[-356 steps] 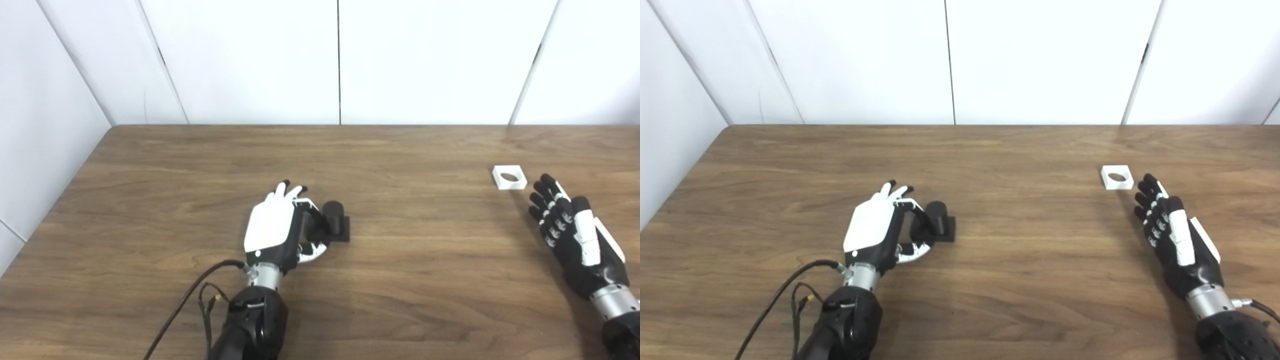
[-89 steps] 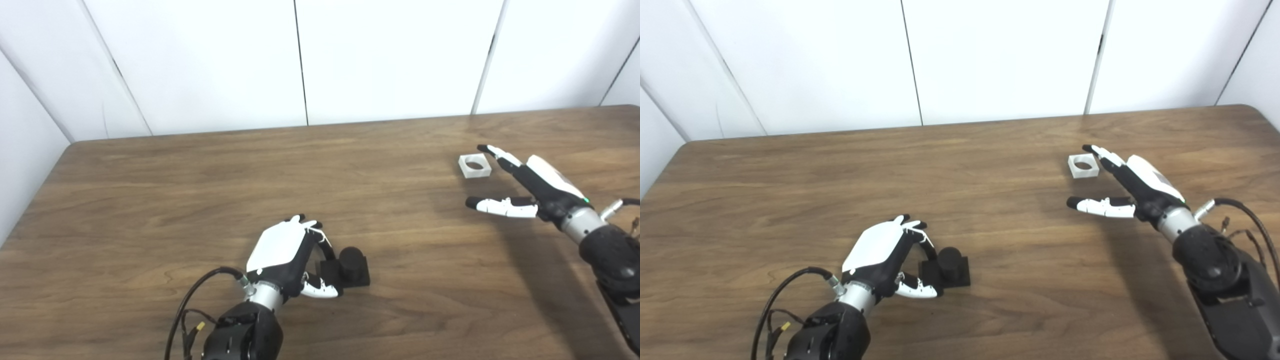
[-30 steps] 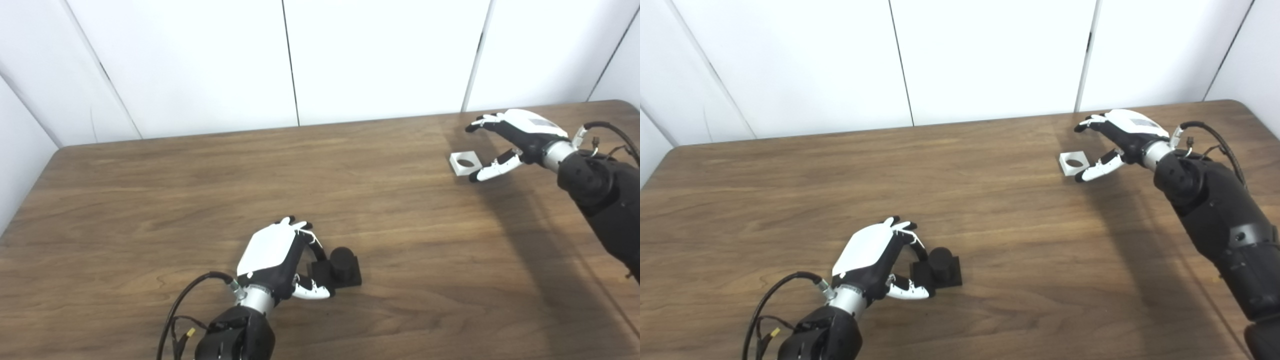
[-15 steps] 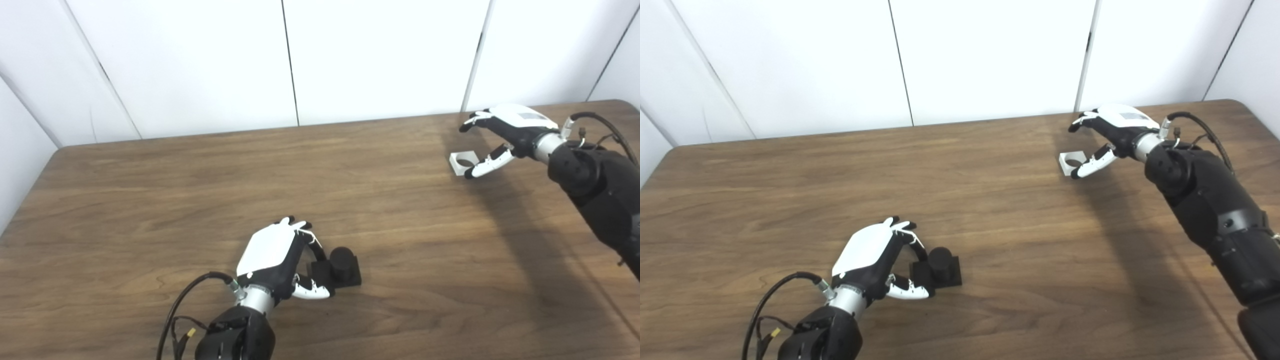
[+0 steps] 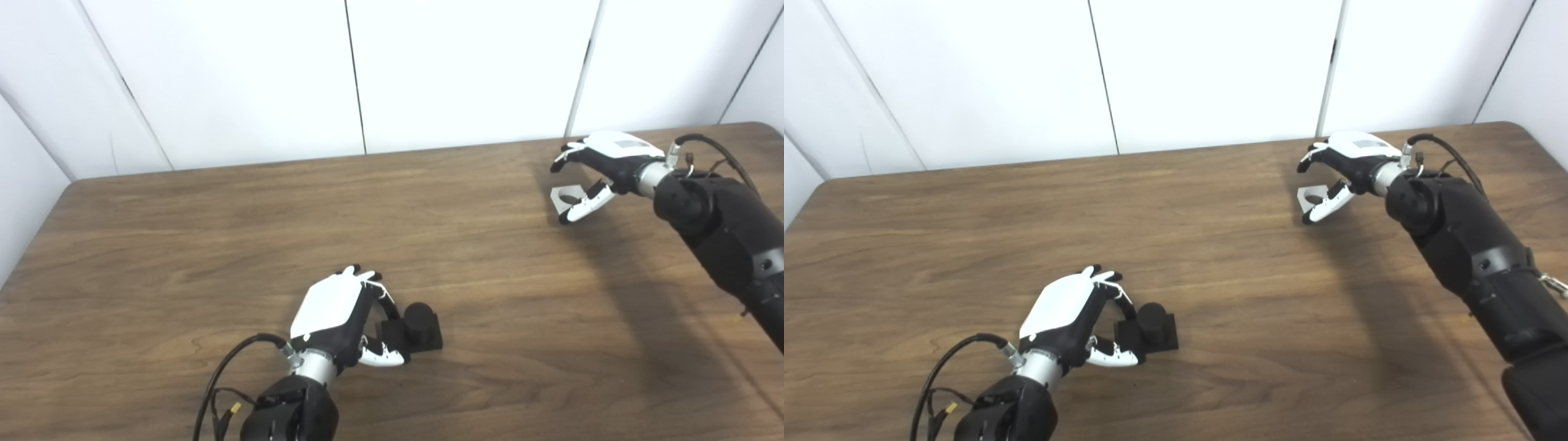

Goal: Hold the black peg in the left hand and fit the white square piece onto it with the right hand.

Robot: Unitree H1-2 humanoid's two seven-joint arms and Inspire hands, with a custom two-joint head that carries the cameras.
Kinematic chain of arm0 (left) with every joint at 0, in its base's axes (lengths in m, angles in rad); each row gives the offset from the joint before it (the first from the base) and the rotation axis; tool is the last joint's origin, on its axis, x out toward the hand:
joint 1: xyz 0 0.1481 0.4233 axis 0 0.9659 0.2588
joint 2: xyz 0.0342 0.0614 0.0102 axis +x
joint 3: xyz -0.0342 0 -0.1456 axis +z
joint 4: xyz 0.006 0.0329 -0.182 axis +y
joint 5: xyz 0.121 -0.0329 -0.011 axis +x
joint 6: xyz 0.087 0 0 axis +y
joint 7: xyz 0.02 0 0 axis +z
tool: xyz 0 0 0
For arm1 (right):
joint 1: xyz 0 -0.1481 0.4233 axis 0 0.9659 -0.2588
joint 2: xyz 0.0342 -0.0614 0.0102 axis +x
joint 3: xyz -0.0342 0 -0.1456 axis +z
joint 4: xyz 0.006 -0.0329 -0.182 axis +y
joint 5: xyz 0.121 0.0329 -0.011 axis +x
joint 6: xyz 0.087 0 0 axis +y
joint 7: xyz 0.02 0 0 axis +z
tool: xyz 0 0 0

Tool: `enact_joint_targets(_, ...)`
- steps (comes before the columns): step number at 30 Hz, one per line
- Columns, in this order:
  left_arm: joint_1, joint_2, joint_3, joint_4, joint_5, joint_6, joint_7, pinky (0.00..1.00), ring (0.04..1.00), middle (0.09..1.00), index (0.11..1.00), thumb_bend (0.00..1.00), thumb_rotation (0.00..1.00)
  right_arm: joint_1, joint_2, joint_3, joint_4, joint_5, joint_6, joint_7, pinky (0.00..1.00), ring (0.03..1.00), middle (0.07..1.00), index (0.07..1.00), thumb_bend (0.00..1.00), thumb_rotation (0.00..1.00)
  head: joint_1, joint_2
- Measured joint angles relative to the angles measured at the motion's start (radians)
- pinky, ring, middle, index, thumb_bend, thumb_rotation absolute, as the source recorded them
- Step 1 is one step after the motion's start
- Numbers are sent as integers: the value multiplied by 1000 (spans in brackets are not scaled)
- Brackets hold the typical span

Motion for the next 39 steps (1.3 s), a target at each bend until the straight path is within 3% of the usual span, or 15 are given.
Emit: enact_joint_targets(39, 1, -6, 5, -8, 14, 0, -17, 1000, 1000, 908, 488, 523, 55, -37, -15, 20, 108, -29, -11, 16, 972, 1000, 953, 755, 789, 319, -2, 2)
